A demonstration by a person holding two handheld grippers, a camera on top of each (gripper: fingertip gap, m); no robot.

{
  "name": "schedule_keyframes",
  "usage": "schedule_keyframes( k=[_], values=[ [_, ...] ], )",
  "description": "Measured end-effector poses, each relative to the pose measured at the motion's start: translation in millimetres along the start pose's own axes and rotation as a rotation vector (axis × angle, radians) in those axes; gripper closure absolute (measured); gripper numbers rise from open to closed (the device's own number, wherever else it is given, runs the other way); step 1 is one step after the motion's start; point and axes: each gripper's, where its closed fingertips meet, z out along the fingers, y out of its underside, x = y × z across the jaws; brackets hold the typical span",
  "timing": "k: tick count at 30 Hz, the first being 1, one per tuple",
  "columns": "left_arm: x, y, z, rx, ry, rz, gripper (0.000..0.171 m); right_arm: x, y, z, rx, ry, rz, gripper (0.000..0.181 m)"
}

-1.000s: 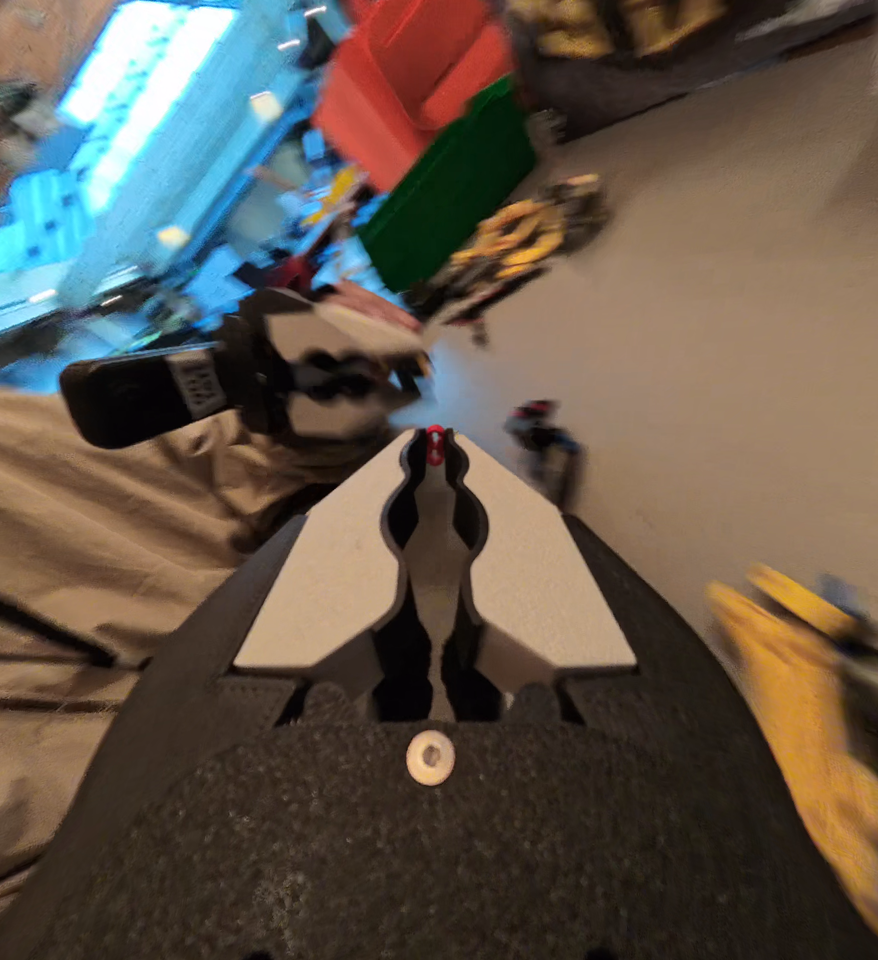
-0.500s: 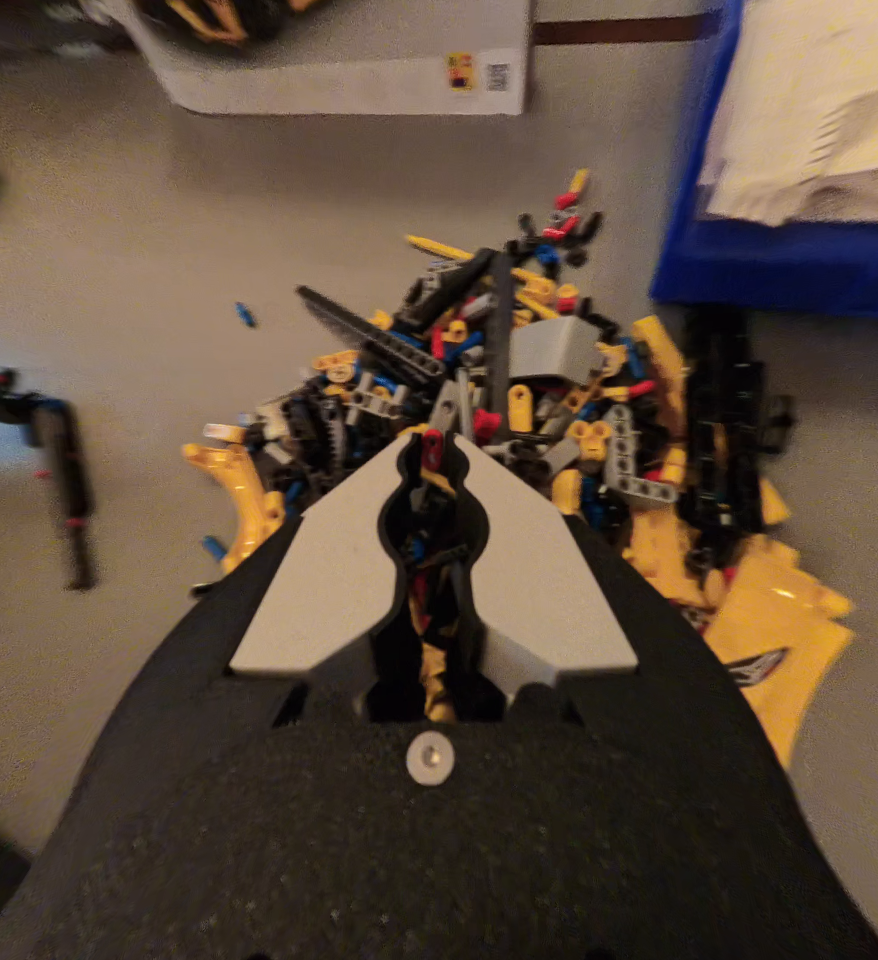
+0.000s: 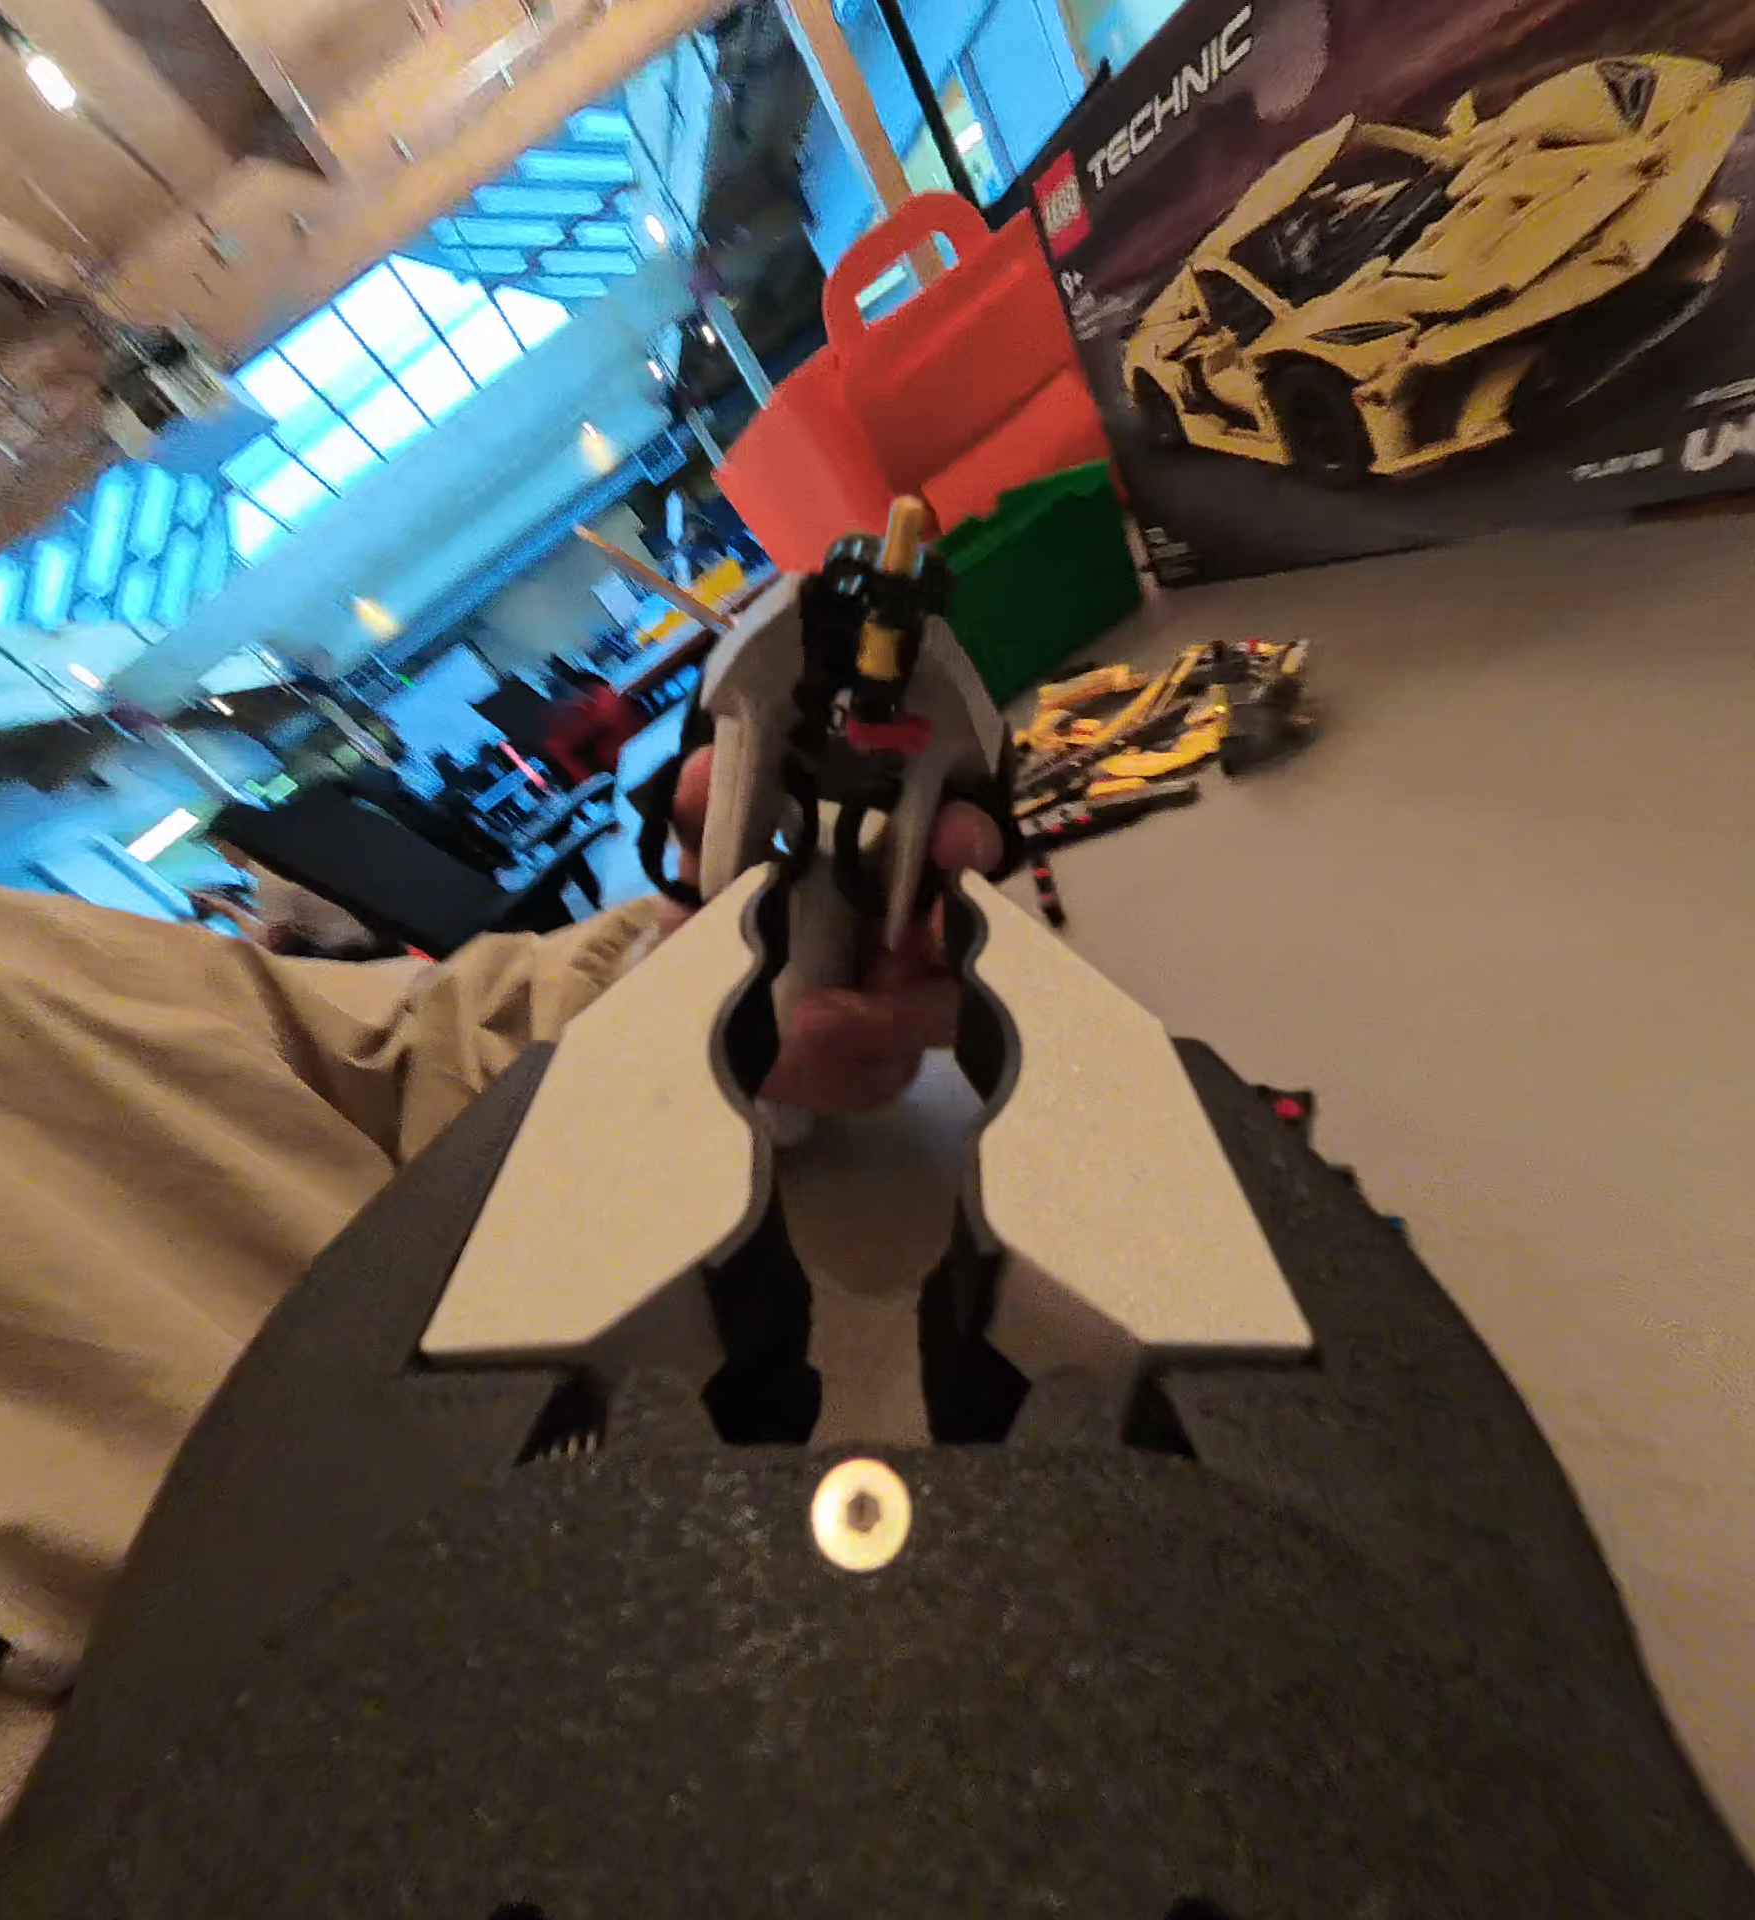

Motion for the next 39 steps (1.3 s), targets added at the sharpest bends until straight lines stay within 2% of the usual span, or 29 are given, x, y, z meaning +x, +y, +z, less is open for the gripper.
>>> schedule_keyframes(
  k=[4, 8, 9, 19, 25, 28, 31, 32, 33, 34, 35, 36, 38, 39],
  values=[
    [-1, 8, 4, -0.028, -0.018, 0.042, 0.156, -6, -14, -4, 0.1, -0.083, 0.11, 0.158],
    [0, 19, 10, -0.045, -0.004, 0.035, 0.156, -3, -12, -3, 0.107, -0.076, 0.15, 0.163],
    [1, 20, 11, -0.045, -0.003, 0.036, 0.156, -2, -13, -5, 0.112, -0.075, 0.154, 0.168],
    [-2, 20, 12, -0.024, -0.015, 0.038, 0.156, 3, -18, -12, 0.15, -0.042, 0.107, 0.168],
    [-6, 26, 7, -0.105, -0.06, 0.108, 0.157, 3, -5, -10, 0.035, -0.039, 0.063, 0.167],
    [-8, 25, 6, -0.078, -0.061, 0.113, 0.157, 4, -2, -8, 0.028, -0.072, 0.135, 0.167],
    [-11, 24, 8, -0.053, -0.059, 0.117, 0.157, 7, 0, -9, -0.01, -0.048, 0.121, 0.167],
    [-10, 17, 8, -0.004, -0.054, 0.106, 0.157, 7, 1, -9, -0.03, -0.053, 0.125, 0.167],
    [-9, -1, 5, 0.106, -0.056, 0.109, 0.155, 6, 19, -4, -0.146, -0.055, 0.114, 0.165],
    [-8, -22, -1, 0.205, -0.046, 0.091, 0.156, 5, 30, 0, -0.175, -0.051, 0.095, 0.168],
    [-4, -35, -4, 0.229, -0.022, 0.08, 0.156, 0, 52, 4, -0.283, -0.068, 0.106, 0.167],
    [-4, -37, -4, 0.198, -0.04, 0.132, 0.156, -3, 53, 7, -0.26, -0.069, 0.104, 0.167],
    [-8, -26, -4, 0.074, -0.102, 0.254, 0.155, 2, 34, 0, -0.197, -0.027, 0.047, 0.167],
    [-10, -24, -7, 0.062, -0.115, 0.251, 0.155, 5, 29, -4, -0.186, -0.017, 0.046, 0.167]
  ],
)
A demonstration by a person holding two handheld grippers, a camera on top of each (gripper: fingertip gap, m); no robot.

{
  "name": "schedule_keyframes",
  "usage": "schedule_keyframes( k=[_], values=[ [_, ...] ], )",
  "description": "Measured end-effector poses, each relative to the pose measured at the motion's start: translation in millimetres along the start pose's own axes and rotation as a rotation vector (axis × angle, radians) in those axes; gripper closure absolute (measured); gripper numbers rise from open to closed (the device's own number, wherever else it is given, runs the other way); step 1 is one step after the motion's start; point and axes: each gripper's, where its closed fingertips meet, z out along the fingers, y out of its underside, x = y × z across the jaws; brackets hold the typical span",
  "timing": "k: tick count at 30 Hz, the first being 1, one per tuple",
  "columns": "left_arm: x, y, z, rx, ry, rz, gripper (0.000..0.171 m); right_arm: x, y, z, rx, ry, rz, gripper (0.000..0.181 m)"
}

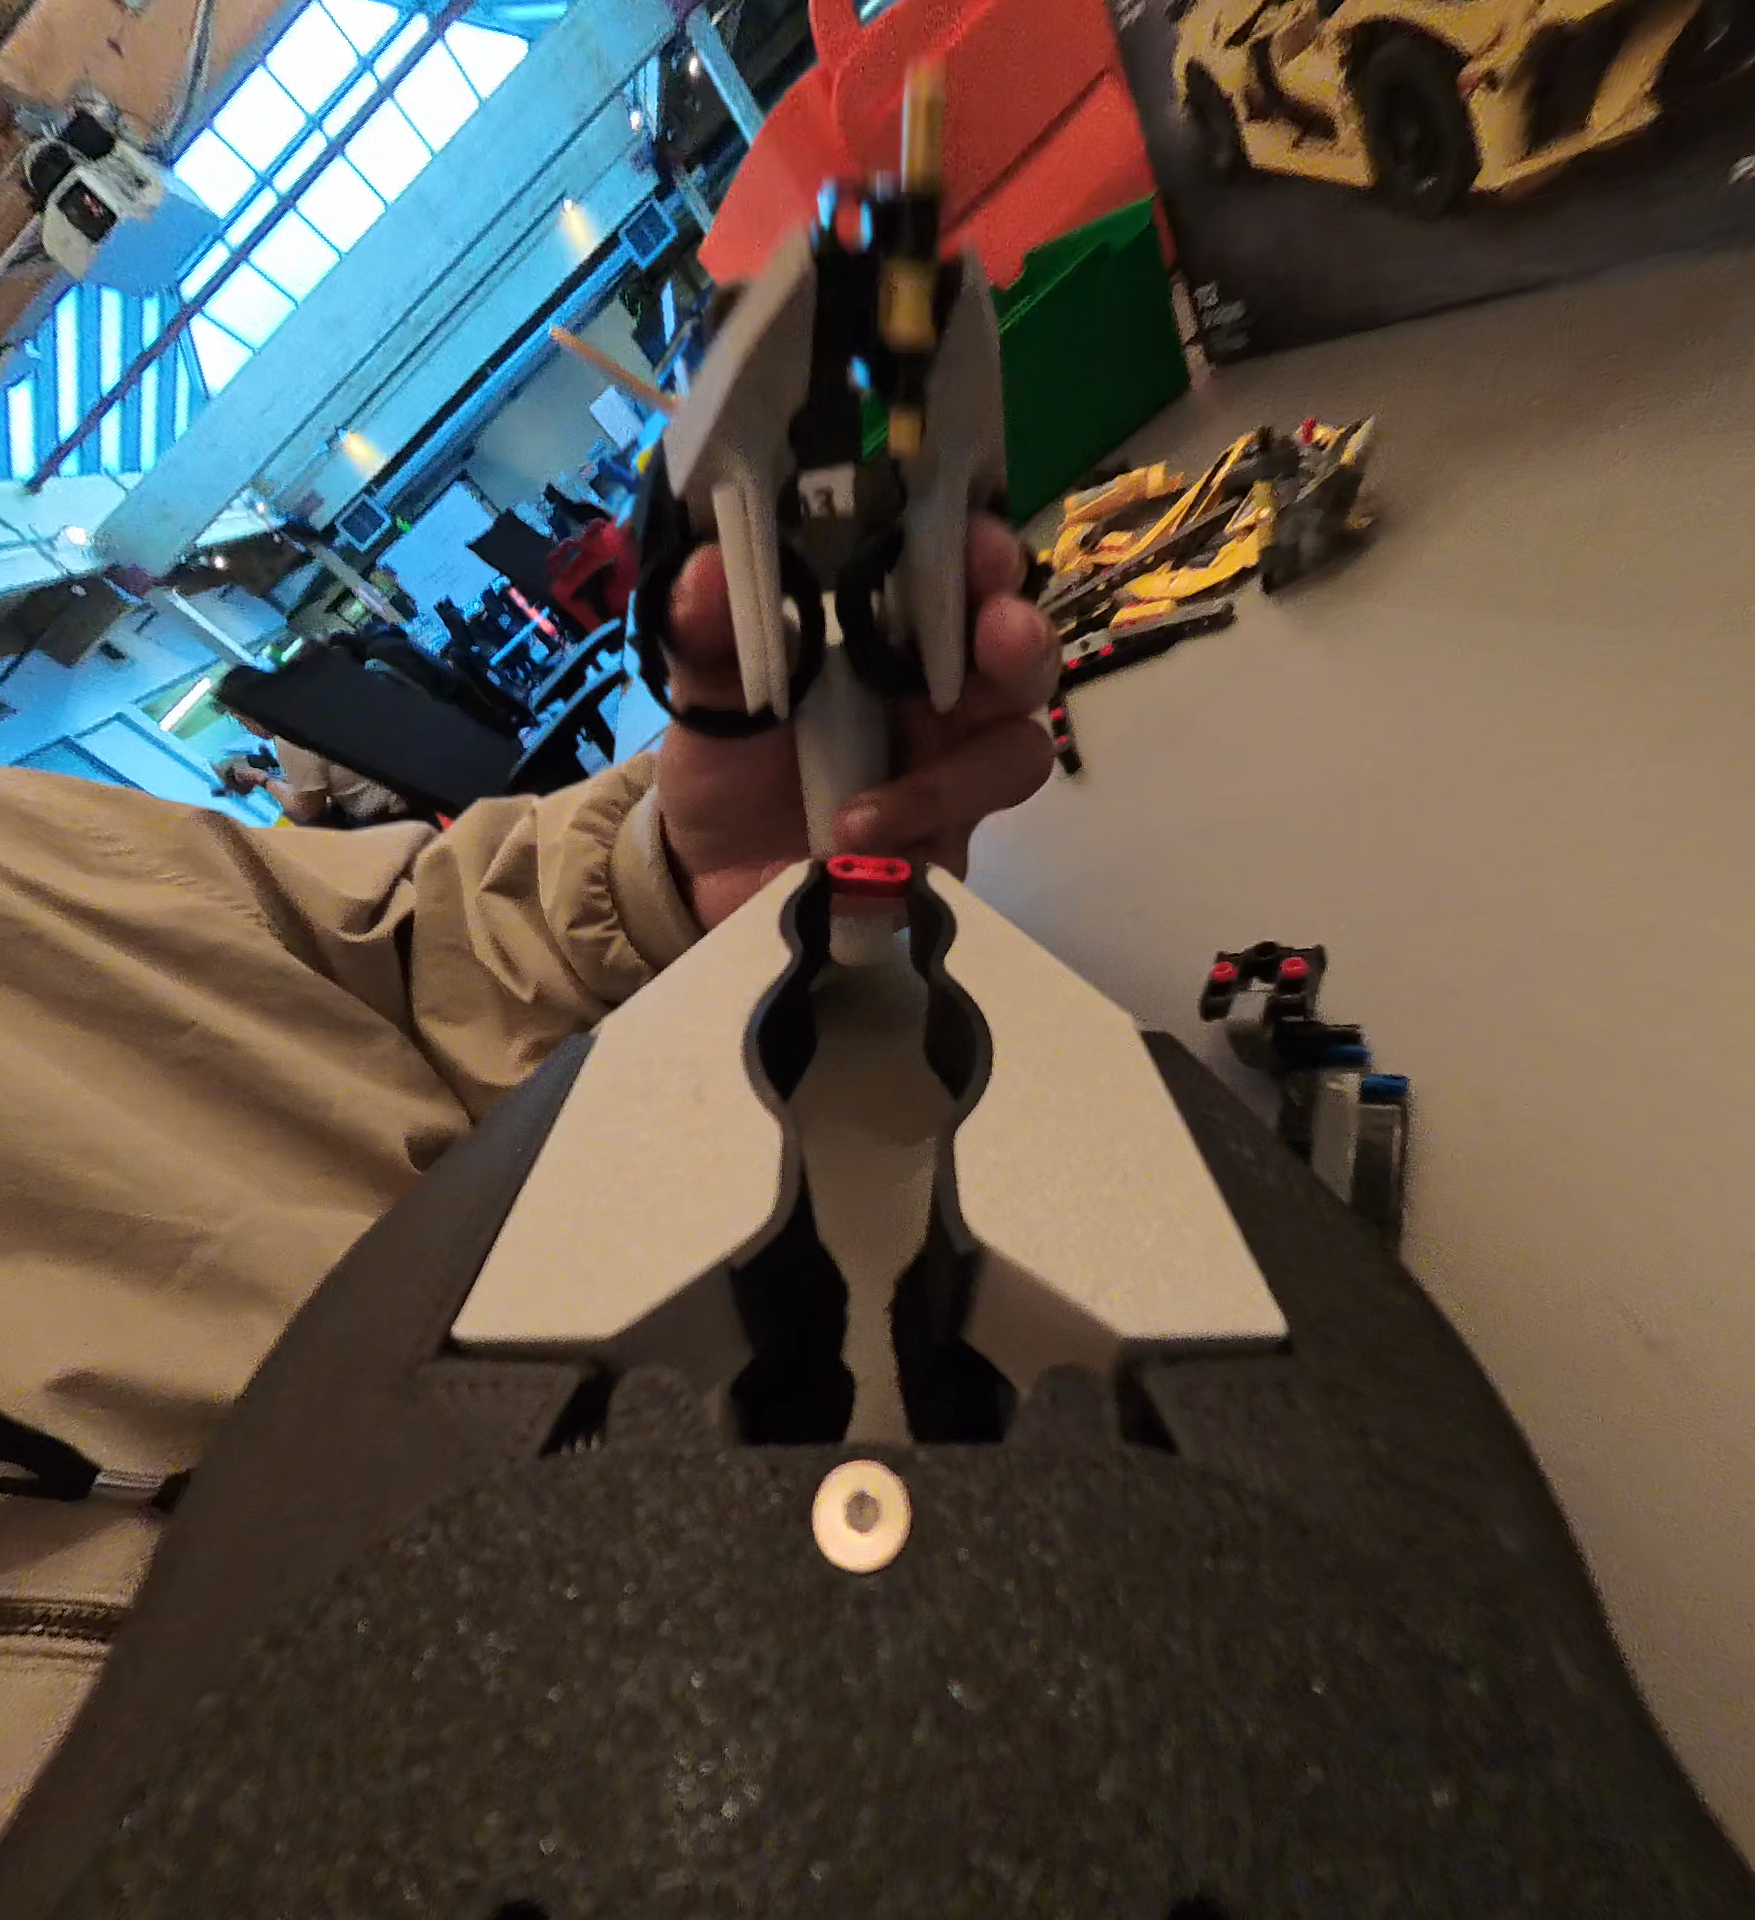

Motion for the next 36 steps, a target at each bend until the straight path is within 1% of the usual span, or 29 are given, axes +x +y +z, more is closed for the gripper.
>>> schedule_keyframes(
  k=[1, 3, 4, 5, 6, 7, 9, 10, 11, 12, 13, 14, 15, 16, 18, 20, 21, 22, 23, 24, 25, 27, 29, 30, 31, 33, 34, 36],
  values=[
    [-2, -2, -4, 0.019, 0.0, -0.039, 0.156, 2, -3, -5, 0.012, 0.002, 0.012, 0.167],
    [-6, -9, -11, 0.073, 0.039, -0.179, 0.156, 12, 0, -13, -0.038, 0.061, -0.001, 0.167],
    [-8, -14, -15, 0.105, 0.064, -0.25, 0.156, 23, 2, -22, -0.081, 0.137, -0.019, 0.167],
    [-11, -18, -18, 0.138, 0.074, -0.31, 0.156, 42, -2, -40, -0.104, 0.252, -0.046, 0.167],
    [-15, -19, -19, 0.153, 0.066, -0.347, 0.156, 68, -8, -67, -0.113, 0.403, -0.069, 0.167],
    [-18, -18, -20, 0.153, 0.062, -0.37, 0.156, 96, -12, -102, -0.127, 0.577, -0.083, 0.167],
    [-18, -12, -17, 0.124, 0.073, -0.407, 0.156, 146, -7, -181, -0.189, 0.927, -0.084, 0.167],
    [-17, -11, -16, 0.119, 0.078, -0.415, 0.156, 160, 0, -208, -0.232, 1.023, -0.088, 0.167],
    [-17, -9, -15, 0.115, 0.08, -0.419, 0.156, 169, 5, -226, -0.256, 1.084, -0.093, 0.167],
    [-16, -6, -13, 0.097, 0.08, -0.419, 0.156, 175, 9, -236, -0.276, 1.119, -0.107, 0.159],
    [-14, 0, -11, 0.069, 0.084, -0.417, 0.156, 177, 8, -238, -0.275, 1.123, -0.139, 0.151],
    [-12, 5, -8, 0.041, 0.088, -0.414, 0.156, 174, 2, -233, -0.251, 1.12, -0.17, 0.144],
    [-11, 11, -6, 0.01, 0.086, -0.407, 0.156, 164, -9, -220, -0.212, 1.08, -0.218, 0.144],
    [-8, 17, -3, -0.022, 0.086, -0.394, 0.156, 147, -23, -196, -0.154, 0.997, -0.296, 0.143],
    [-2, 26, 1, -0.076, 0.092, -0.367, 0.156, 101, -45, -136, -0.04, 0.766, -0.491, 0.133],
    [5, 31, 3, -0.103, 0.112, -0.347, 0.156, 54, -46, -83, 0.055, 0.57, -0.55, 0.136],
    [7, 32, 4, -0.105, 0.118, -0.344, 0.156, 36, -44, -62, 0.085, 0.494, -0.566, 0.137],
    [8, 33, 5, -0.115, 0.122, -0.349, 0.156, 24, -42, -49, 0.116, 0.453, -0.568, 0.141],
    [10, 36, 5, -0.133, 0.133, -0.368, 0.156, 15, -43, -42, 0.157, 0.433, -0.571, 0.147],
    [13, 38, 5, -0.152, 0.158, -0.406, 0.156, 7, -47, -38, 0.207, 0.405, -0.581, 0.146],
    [18, 40, 4, -0.168, 0.195, -0.454, 0.156, 0, -48, -35, 0.234, 0.368, -0.606, 0.139],
    [26, 41, 3, -0.192, 0.274, -0.572, 0.156, -15, -41, -29, 0.218, 0.271, -0.648, 0.137],
    [30, 45, 2, -0.235, 0.315, -0.649, 0.156, -24, -43, -32, 0.256, 0.204, -0.618, 0.14],
    [32, 50, 2, -0.271, 0.326, -0.66, 0.156, -32, -43, -34, 0.281, 0.127, -0.576, 0.145],
    [36, 57, 1, -0.315, 0.339, -0.658, 0.156, -34, -45, -36, 0.299, 0.076, -0.51, 0.144],
    [46, 65, 0, -0.377, 0.373, -0.637, 0.156, -34, -40, -38, 0.268, -0.015, -0.377, 0.153],
    [49, 68, 1, -0.388, 0.38, -0.62, 0.156, -32, -38, -38, 0.248, -0.039, -0.315, 0.154],
    [54, 70, 2, -0.396, 0.389, -0.596, 0.156, -32, -35, -39, 0.229, -0.096, -0.229, 0.162]
  ],
)
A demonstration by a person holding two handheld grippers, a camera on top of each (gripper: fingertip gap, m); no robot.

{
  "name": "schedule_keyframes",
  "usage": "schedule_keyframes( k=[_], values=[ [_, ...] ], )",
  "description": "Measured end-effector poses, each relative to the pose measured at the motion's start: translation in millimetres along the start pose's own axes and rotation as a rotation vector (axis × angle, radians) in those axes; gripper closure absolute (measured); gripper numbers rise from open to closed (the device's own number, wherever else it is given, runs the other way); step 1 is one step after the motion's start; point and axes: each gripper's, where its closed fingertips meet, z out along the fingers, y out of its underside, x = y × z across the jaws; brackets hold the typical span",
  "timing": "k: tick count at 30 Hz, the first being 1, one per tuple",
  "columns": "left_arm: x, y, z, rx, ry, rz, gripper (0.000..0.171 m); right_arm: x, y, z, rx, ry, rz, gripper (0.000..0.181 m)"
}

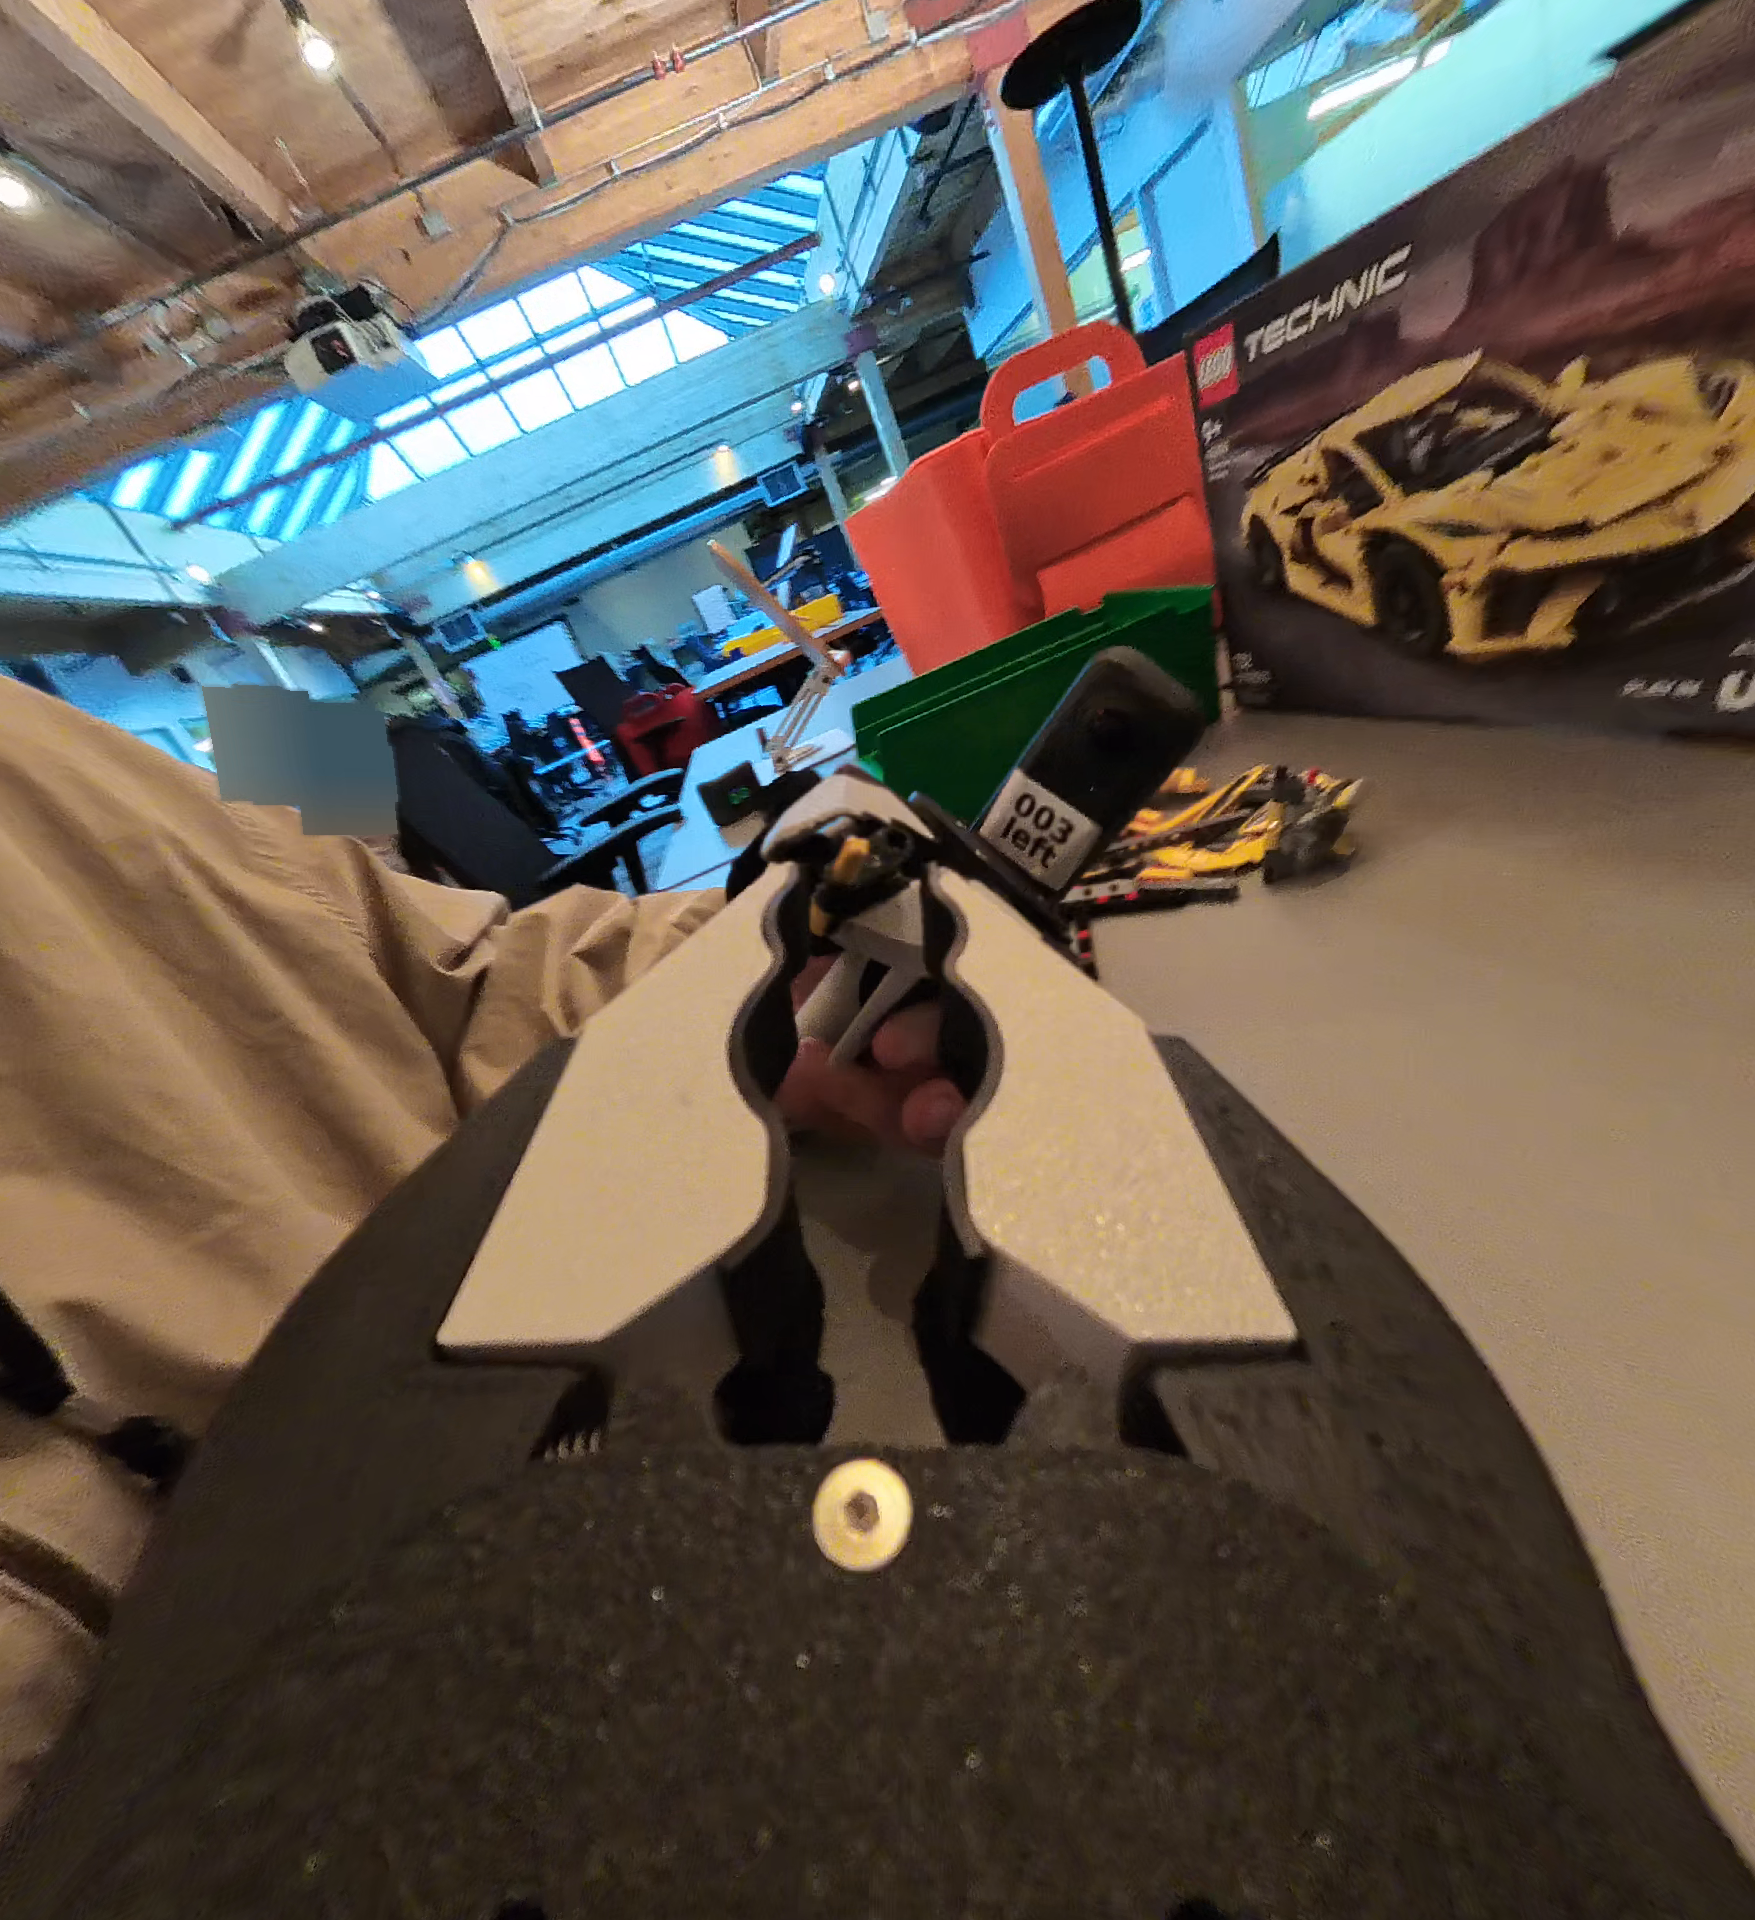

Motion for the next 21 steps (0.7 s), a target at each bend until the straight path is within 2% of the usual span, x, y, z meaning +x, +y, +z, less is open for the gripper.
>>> schedule_keyframes(
  k=[4, 8, 10, 12, 16, 18, 21],
  values=[
    [-1, -1, 3, 0.022, -0.018, 0.028, 0.156, -4, -5, -1, 0.037, -0.047, 0.086, 0.177],
    [-3, -2, 3, 0.025, -0.024, 0.029, 0.156, -2, -5, 0, 0.051, -0.058, 0.146, 0.178],
    [-9, -5, 1, 0.043, -0.09, 0.09, 0.156, 4, -5, -1, 0.052, -0.04, 0.181, 0.179],
    [-22, -12, -2, 0.05, -0.254, 0.263, 0.156, 18, -2, -3, 0.045, 0.003, 0.24, 0.18],
    [-40, -16, -7, -0.097, -0.624, 0.753, 0.155, 33, -1, -5, 0.069, 0.086, 0.262, 0.18],
    [-41, -18, -6, -0.125, -0.699, 0.85, 0.155, 35, -4, -7, 0.096, 0.083, 0.286, 0.18],
    [-44, -19, -8, -0.125, -0.711, 0.836, 0.155, 39, -3, -7, 0.093, 0.104, 0.28, 0.181]
  ],
)
